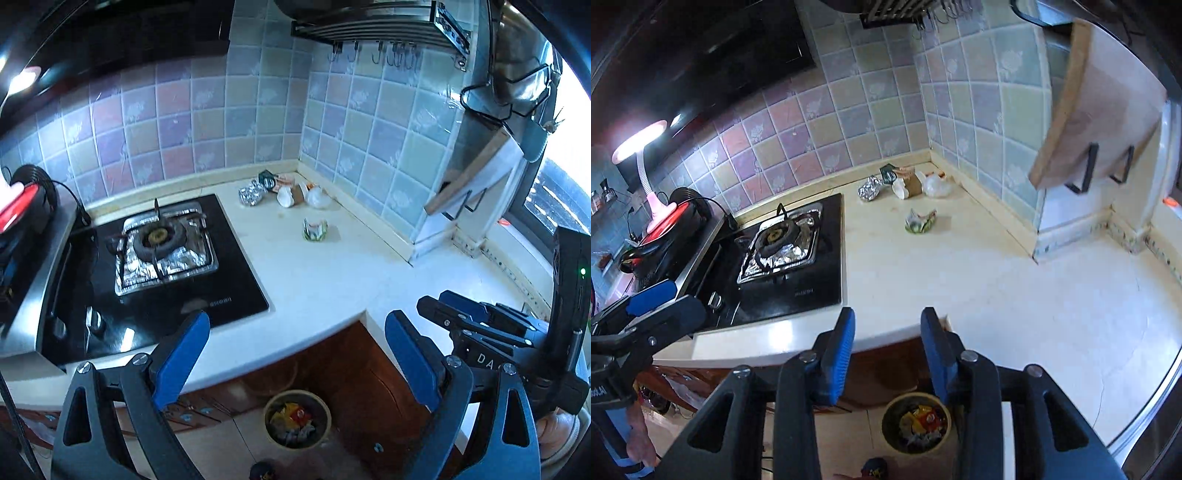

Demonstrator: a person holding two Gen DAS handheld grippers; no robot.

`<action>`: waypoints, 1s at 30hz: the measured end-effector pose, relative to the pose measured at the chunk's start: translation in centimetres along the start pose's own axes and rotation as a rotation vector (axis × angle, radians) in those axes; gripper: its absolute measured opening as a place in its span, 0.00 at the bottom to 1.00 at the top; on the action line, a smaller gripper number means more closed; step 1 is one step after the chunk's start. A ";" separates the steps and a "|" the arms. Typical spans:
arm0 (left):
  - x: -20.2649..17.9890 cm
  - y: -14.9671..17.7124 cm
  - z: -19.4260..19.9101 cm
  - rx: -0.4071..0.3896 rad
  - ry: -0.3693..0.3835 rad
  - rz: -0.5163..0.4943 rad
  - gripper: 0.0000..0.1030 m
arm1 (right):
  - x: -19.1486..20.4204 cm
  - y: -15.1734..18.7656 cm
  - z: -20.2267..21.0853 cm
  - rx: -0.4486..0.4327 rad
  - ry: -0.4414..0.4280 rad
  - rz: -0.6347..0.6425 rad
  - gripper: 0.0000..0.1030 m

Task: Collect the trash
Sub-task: 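Raise both tools back up to the counter trash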

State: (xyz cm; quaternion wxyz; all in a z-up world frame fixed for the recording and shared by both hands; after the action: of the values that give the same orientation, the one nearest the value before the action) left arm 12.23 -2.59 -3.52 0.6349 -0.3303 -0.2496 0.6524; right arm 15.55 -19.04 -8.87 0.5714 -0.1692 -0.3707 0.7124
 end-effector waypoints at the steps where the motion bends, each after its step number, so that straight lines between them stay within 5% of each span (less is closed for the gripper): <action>1: 0.1 -0.7 -0.3 -0.004 -0.004 -0.006 0.92 | 0.0 -0.8 -0.5 0.000 0.004 0.008 0.43; 6: 1.6 -5.3 -3.2 -0.017 -0.008 -0.036 0.99 | -0.6 -5.1 -4.1 0.005 0.049 0.032 0.63; 18: 7.9 -15.7 -19.4 0.129 0.062 -0.125 0.99 | -2.6 -10.7 -21.0 0.160 0.132 -0.005 0.79; 24: 9.4 -16.9 -27.0 0.205 0.111 -0.142 0.99 | -4.5 -10.0 -29.2 0.265 0.153 -0.110 0.80; 30: 10.7 -16.7 -32.6 0.277 0.134 -0.143 0.99 | -5.8 -9.1 -33.3 0.316 0.205 -0.156 0.82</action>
State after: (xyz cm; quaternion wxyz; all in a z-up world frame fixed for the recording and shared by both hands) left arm 48.01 6.17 -13.71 0.7343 -0.2637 -0.1372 0.6103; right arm 45.64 -12.69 -25.63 0.6791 -0.1197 -0.2063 0.6942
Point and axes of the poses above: each gripper's, at about its wrist camera, not at the fingertips, and z roughly against the way its jaws point, x to its left, y to its underside, the point moved 10 cm from there along -z, roughly the way its jaws point, and after that the axes turned 1 degree about z, right-handed, at the moved point
